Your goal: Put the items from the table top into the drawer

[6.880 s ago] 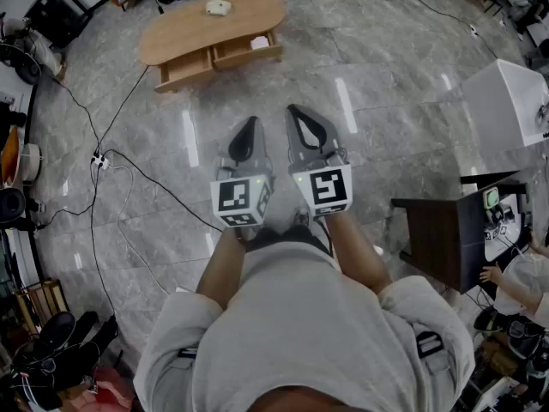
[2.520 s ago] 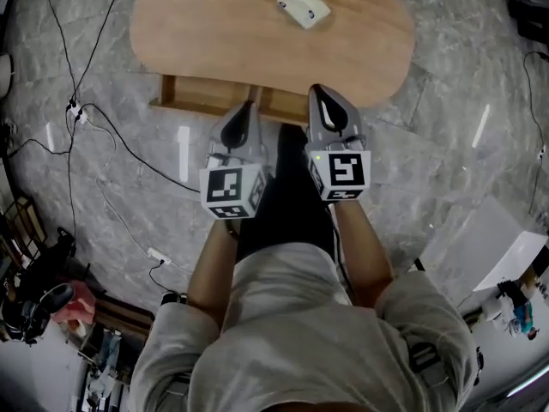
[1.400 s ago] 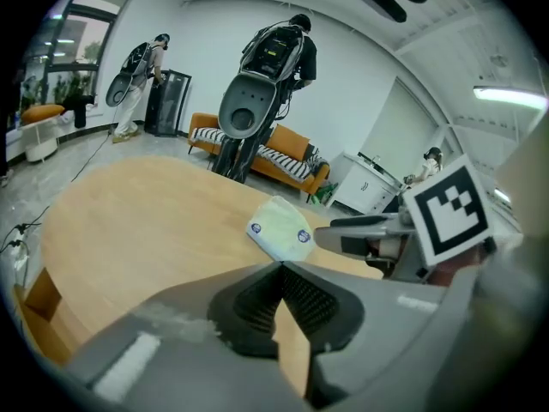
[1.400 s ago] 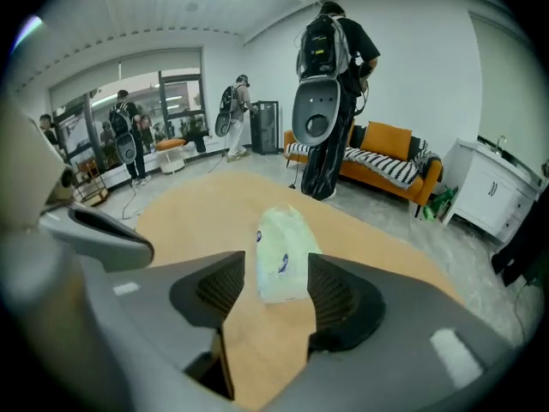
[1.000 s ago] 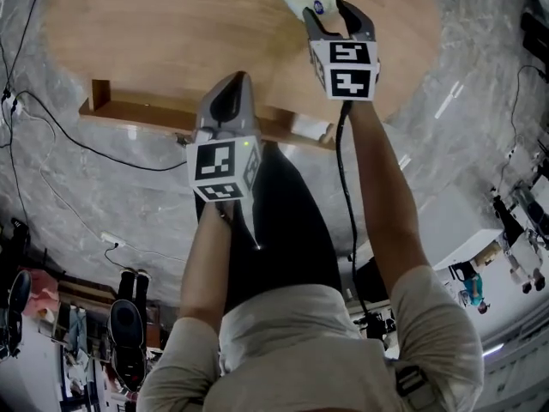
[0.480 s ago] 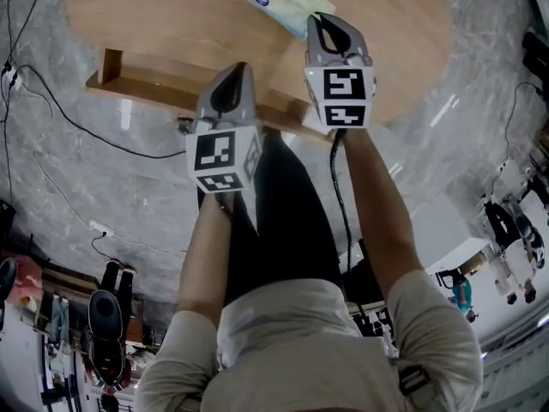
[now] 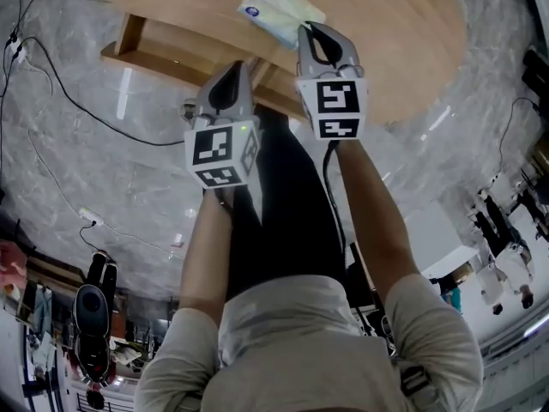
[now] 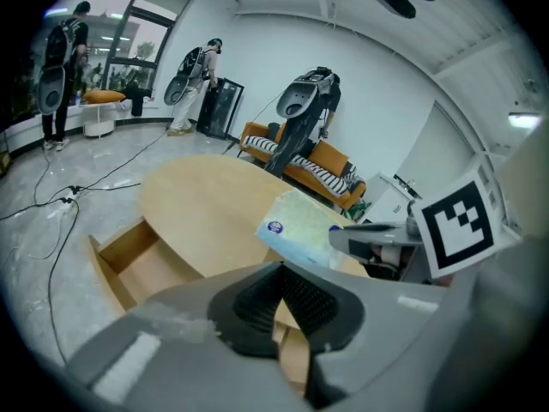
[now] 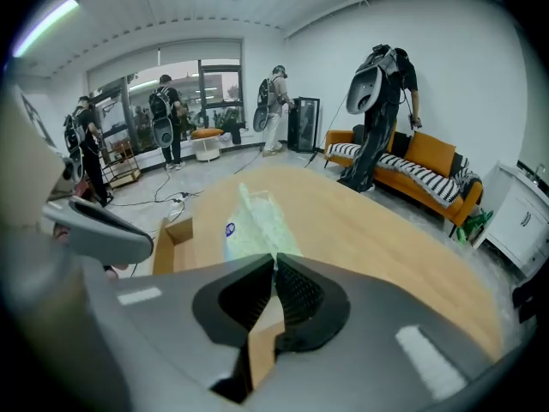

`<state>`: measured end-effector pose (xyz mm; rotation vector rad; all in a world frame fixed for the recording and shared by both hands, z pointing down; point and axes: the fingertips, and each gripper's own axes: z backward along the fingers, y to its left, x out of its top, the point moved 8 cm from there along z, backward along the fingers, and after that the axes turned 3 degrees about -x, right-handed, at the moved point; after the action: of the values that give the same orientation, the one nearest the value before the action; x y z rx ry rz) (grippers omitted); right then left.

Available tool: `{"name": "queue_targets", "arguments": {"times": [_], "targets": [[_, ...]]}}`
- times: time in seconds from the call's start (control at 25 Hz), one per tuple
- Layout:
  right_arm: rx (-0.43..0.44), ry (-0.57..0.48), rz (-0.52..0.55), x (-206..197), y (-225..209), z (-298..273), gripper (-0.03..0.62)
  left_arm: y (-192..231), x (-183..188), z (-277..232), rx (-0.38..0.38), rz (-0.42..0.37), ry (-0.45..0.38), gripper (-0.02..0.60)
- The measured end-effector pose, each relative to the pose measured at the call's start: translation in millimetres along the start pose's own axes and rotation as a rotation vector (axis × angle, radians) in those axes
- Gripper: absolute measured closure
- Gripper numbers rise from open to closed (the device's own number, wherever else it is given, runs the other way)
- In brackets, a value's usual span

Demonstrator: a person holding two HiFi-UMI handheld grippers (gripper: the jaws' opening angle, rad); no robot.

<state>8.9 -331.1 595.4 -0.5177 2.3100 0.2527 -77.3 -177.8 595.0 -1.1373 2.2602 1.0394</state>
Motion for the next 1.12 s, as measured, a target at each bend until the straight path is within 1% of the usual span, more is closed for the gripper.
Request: {"name": "queue_targets", "arguments": {"times": [0.44,0.76,1.12], "targets": [[0.087,-0.012,0.042,11.1,92.5,-2.7,0.588,60.2,-18.2,56.1,0.069,0.061,-0.033,0.561],[0.142,-0.003,0.083,17.5,152.8,-3.4,0.588,93.1,-25.1,86.5,0.086,0.087,-0.056,0.561],[0.184,0.011,0.104,24.2,205.5,-25.9,0.588,142.8,-29.1,110.2,0.129,0.114,-0.064,0.561]]}}
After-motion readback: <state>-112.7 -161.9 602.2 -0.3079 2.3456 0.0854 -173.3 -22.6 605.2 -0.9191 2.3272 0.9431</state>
